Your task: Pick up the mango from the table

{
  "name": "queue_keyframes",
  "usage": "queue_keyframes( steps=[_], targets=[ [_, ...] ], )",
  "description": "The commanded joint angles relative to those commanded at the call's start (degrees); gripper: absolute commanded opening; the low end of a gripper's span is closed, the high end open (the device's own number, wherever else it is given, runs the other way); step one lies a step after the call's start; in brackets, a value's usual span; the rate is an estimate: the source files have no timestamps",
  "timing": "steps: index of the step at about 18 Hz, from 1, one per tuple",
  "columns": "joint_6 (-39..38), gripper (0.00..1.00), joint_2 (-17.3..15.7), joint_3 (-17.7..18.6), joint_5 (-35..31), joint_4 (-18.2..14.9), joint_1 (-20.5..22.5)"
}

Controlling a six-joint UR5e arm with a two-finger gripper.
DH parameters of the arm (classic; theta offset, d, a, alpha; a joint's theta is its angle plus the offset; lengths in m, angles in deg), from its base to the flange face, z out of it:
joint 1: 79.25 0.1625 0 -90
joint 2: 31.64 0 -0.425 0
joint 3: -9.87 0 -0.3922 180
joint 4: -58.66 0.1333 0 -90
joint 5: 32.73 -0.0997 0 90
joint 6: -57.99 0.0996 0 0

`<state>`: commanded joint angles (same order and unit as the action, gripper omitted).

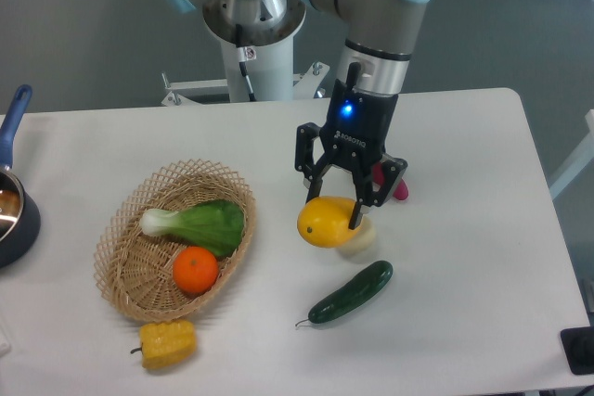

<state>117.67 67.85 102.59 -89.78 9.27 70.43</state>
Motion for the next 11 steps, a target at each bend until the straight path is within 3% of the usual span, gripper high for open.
queue_keyframes(
  steps=[11],
  targets=[
    [-0.89,0.04,0.53,-1.06,0.09,0.0,-0.09]
  ],
)
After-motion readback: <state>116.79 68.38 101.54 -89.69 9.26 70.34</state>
